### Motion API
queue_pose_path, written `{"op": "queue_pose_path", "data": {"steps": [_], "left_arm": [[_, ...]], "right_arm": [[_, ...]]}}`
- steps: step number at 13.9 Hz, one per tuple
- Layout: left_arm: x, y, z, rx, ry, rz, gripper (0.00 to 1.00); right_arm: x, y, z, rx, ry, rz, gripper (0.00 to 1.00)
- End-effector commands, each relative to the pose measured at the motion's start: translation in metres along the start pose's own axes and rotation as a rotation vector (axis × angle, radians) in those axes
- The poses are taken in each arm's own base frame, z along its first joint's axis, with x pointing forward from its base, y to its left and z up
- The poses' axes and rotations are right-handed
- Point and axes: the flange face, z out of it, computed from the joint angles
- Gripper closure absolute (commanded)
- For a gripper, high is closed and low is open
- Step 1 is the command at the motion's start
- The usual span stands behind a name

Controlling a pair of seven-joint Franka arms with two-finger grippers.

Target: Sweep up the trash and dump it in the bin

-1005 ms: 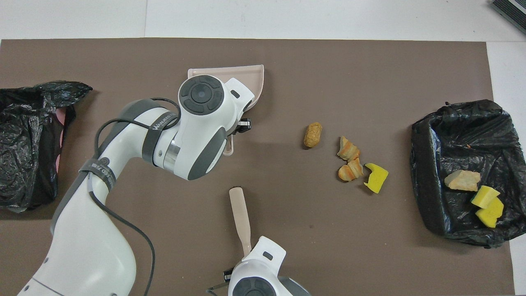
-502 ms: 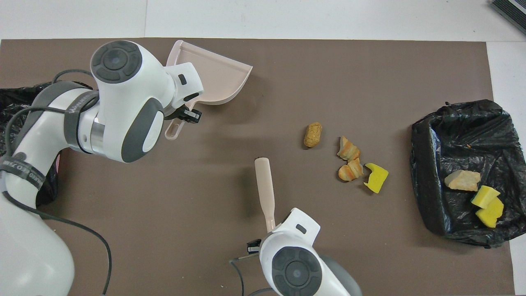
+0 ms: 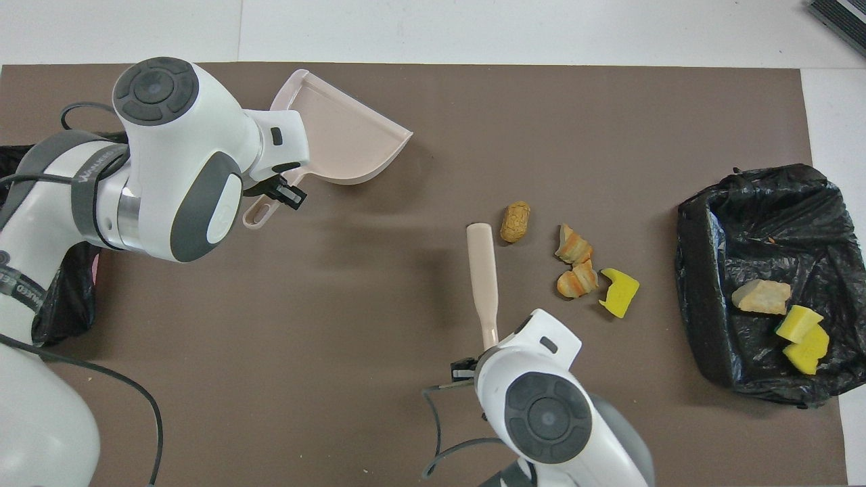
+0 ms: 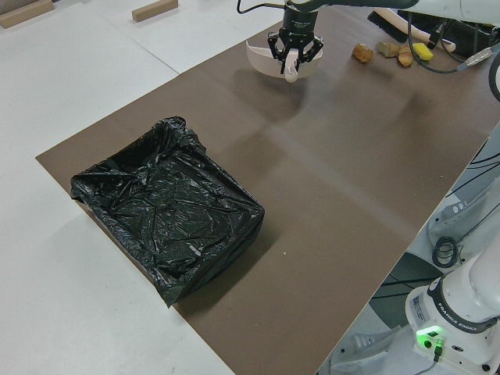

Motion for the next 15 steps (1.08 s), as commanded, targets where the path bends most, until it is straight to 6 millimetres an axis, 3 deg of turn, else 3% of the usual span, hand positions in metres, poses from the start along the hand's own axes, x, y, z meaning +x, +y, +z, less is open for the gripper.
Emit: {"op": "queue_pose_path", "data": {"steps": [1,3,4,6,8,9,13,15], "left_arm": [[-0.014,0.007,-0.003,0.002,0.006,0.332,1.0],[-0.008,0.02,0.001,0.01,0.0,0.419,1.0],[0.006,0.039,0.006,0.026,-0.022,0.467,1.0],[0.032,0.08,0.036,0.035,-0.043,0.491,1.0],[0.042,0.096,0.056,0.053,-0.028,0.458,1.0],[0.054,0.113,0.059,0.05,-0.03,0.48,1.0],[0.07,0.142,0.06,0.044,-0.039,0.44,1.0],[0.073,0.155,0.061,0.039,-0.044,0.425,1.0]], "right_arm": [[0.008,0.035,0.012,-0.074,-0.034,-0.035,1.0],[0.006,0.062,0.02,-0.15,-0.094,-0.113,1.0],[0.005,0.072,0.023,-0.159,-0.113,-0.132,1.0],[0.006,0.092,0.033,-0.158,-0.14,-0.137,1.0],[0.008,0.105,0.04,-0.151,-0.155,-0.154,1.0],[0.008,0.106,0.044,-0.149,-0.173,-0.171,1.0],[0.0,0.104,0.058,-0.144,-0.211,-0.198,1.0],[0.001,0.091,0.081,-0.059,-0.263,-0.177,1.0]]}}
